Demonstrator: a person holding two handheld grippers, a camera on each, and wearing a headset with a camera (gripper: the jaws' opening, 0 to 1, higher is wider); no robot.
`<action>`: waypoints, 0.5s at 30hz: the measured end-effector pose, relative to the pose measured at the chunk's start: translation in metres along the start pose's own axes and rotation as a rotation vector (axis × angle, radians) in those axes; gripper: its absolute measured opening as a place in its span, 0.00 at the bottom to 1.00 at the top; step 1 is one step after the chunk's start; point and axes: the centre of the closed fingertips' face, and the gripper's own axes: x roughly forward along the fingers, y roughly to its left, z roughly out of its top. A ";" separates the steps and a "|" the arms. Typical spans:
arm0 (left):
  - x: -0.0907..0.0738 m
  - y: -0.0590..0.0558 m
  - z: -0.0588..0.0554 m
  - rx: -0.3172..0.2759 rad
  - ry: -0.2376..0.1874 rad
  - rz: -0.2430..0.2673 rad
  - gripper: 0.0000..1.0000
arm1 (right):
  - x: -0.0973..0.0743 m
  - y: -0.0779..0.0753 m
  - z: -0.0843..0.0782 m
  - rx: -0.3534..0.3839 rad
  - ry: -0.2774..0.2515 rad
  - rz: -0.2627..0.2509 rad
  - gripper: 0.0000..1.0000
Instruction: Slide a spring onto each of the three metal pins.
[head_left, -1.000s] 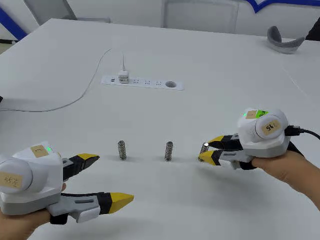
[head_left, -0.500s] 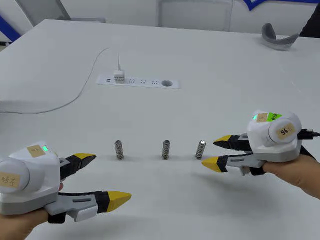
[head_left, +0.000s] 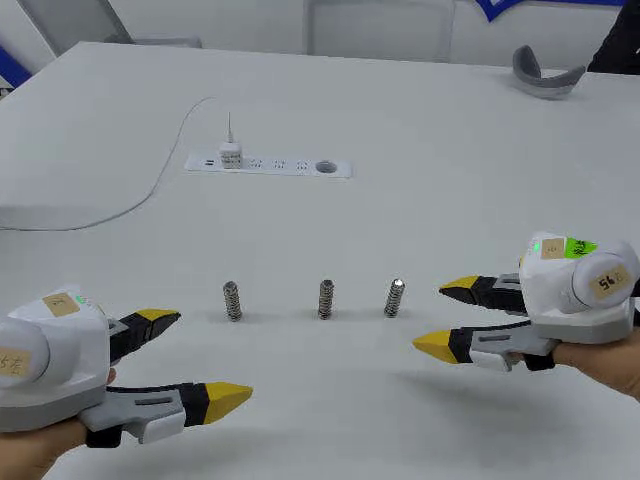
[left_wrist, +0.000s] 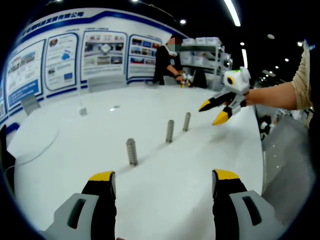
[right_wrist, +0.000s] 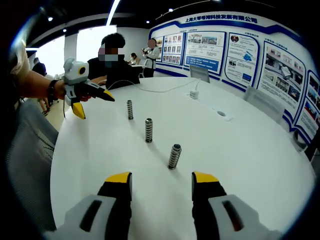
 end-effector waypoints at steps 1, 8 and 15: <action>0.000 0.000 0.000 0.001 0.001 0.001 0.80 | -0.002 0.001 0.000 0.002 -0.003 -0.002 0.50; -0.002 0.003 -0.001 -0.002 0.002 0.006 0.80 | -0.011 0.007 -0.004 -0.001 -0.007 -0.009 0.53; -0.002 0.003 -0.003 -0.005 0.003 0.008 0.80 | -0.020 0.010 -0.010 0.016 -0.015 -0.025 0.55</action>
